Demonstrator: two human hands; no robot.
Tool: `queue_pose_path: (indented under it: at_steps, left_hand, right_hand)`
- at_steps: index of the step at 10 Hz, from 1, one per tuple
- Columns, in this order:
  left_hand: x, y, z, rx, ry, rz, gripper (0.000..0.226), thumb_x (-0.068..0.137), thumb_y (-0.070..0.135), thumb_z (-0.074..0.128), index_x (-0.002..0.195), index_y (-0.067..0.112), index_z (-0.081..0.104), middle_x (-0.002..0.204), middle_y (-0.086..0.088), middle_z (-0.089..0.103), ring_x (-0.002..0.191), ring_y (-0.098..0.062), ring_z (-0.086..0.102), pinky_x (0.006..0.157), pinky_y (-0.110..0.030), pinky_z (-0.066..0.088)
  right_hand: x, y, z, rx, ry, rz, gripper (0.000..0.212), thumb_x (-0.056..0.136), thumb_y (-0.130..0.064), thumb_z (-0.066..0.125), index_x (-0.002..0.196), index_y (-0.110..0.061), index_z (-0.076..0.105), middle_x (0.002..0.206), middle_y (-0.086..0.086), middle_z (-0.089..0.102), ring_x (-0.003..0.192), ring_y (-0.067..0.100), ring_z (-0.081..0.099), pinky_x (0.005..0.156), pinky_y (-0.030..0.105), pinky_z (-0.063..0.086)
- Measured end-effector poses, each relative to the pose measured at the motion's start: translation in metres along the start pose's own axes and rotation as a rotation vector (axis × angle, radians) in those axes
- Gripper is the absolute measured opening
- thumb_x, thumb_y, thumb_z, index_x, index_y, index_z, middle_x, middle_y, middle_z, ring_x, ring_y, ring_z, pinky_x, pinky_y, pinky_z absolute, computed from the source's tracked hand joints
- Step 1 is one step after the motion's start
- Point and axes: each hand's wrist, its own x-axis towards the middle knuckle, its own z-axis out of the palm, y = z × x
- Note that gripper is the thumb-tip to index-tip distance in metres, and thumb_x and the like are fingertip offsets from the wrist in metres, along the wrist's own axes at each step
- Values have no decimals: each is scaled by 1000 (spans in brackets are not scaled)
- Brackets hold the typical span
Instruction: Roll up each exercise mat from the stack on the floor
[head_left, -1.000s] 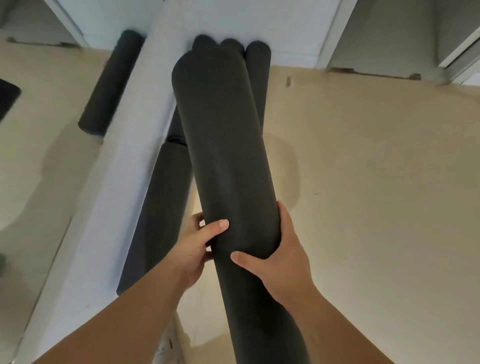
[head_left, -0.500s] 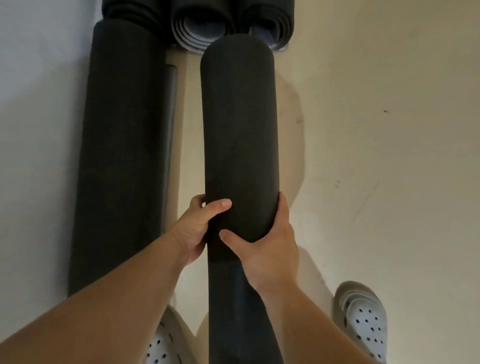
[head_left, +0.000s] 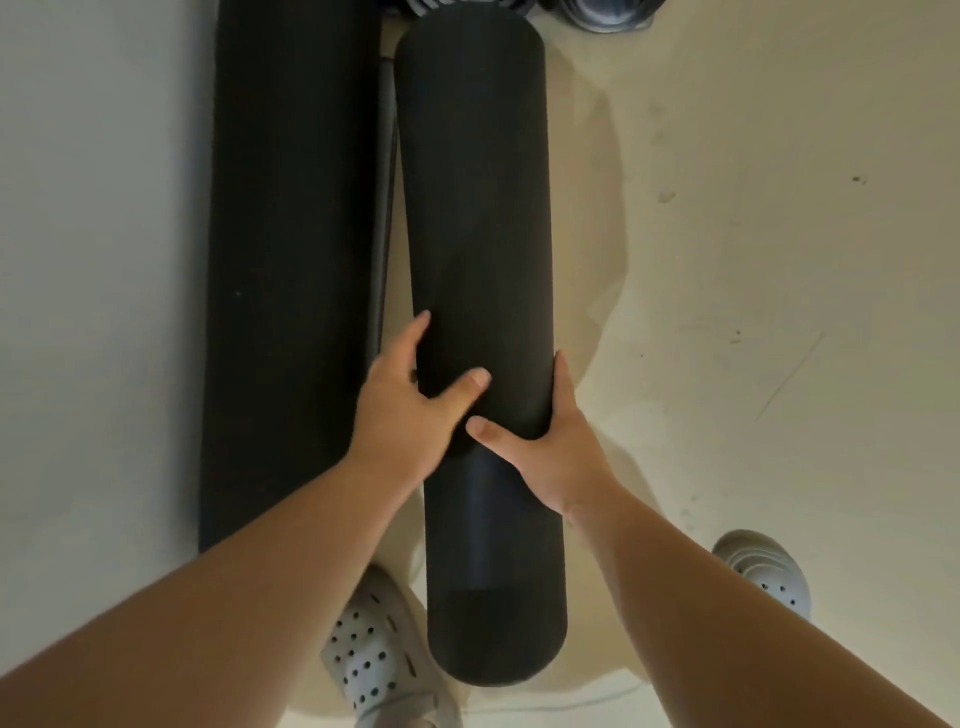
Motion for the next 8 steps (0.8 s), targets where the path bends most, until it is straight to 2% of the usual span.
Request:
queue_pose_path:
  at_steps: [1,2,3,4,5,6,7,8]
  left_hand:
    - [-14,-12,7,234,-11,136,85,84,53,71,154,49,22,161,10,31,148,-13,30,119,-45,37]
    - [-6,-12,6,212,37,110,87,90,49,68,159,42,16,166,3,24,151,-15,23,122,-36,27]
    - [17,1,-5,325,70,159,87,92,49,67,160,38,15,167,-4,22,153,-21,20,121,-34,20]
    - [38,16,-18,440,94,194,81,94,45,66,160,38,19,167,-6,23,153,-24,21,122,-41,23]
    - [53,28,-30,529,147,235,78,93,44,68,158,34,26,163,-5,32,150,-27,30,120,-46,32]
    - [51,40,-34,728,146,187,79,92,49,67,157,34,26,162,-6,33,144,-33,36,112,-52,40]
    - [29,65,-36,846,170,53,79,94,48,66,158,34,22,162,-8,32,142,-37,37,110,-58,39]
    - [-9,85,-54,831,162,46,73,94,43,66,156,31,28,159,-9,36,142,-38,37,112,-61,34]
  right_hand:
    - [-2,-4,9,-52,-11,26,127,70,-79,74,161,-49,-10,157,-7,47,134,21,55,107,41,52]
    - [-4,-17,30,-159,71,10,117,83,-71,69,162,-43,-13,154,-1,49,126,24,60,97,37,54]
    - [3,-34,52,-185,109,33,113,88,-66,65,162,-40,-17,156,7,41,126,31,58,99,42,53]
    - [19,-51,62,-136,94,27,113,90,-65,64,160,-41,-21,152,9,44,121,31,60,92,41,55]
    - [32,-64,57,-165,6,-8,116,91,-68,62,158,-39,-28,152,12,46,118,31,61,82,37,52]
    - [29,-65,36,-253,-142,-3,118,87,-74,61,159,-40,-26,160,7,42,126,31,60,98,42,54]
    - [12,-64,1,-415,-173,-19,101,90,-81,49,163,-44,-10,170,-2,29,139,30,53,108,47,51]
    - [-21,-67,-37,-457,-81,-6,84,98,-76,34,165,-40,1,174,-3,16,155,32,31,123,49,33]
